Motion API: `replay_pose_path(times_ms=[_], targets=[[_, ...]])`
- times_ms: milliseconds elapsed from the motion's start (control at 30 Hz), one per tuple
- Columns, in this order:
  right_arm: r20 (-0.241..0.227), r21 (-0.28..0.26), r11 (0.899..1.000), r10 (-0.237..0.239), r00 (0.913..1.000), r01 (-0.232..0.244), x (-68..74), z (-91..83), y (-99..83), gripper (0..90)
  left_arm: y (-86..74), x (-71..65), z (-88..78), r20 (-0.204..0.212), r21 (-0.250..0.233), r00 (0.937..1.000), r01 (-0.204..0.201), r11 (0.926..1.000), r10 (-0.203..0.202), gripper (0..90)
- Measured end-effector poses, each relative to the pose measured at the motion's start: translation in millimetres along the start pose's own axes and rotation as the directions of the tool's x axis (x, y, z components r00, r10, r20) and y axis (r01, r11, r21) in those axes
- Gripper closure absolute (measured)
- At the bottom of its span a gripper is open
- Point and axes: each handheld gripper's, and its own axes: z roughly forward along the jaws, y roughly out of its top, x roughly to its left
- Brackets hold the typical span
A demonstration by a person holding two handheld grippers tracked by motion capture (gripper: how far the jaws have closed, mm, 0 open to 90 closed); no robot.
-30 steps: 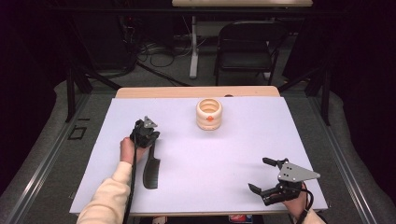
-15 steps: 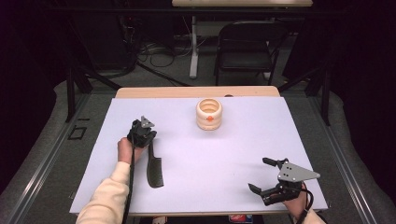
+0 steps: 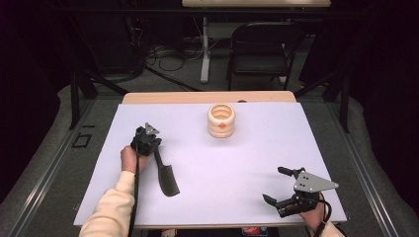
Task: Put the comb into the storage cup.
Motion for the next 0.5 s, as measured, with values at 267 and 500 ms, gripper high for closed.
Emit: replay_pose_path(times_ms=[267, 500], targets=[[0.001, 0.0, 1.0, -0.002, 1.0, 0.002, -0.1, -0.2, 0.1, 0.0, -3.8, 6.0, -2.9, -0.009, 0.002, 0.9999, 0.009, 1.0, -0.009, 90.0], [0.002, 0.0, 1.0, -0.003, 1.0, 0.003, -0.1, -0.3, 0.1, 0.0, -8.3, 11.8, -3.7, -0.021, 0.018, 0.9996, 0.019, 0.9997, -0.018, 90.0]])
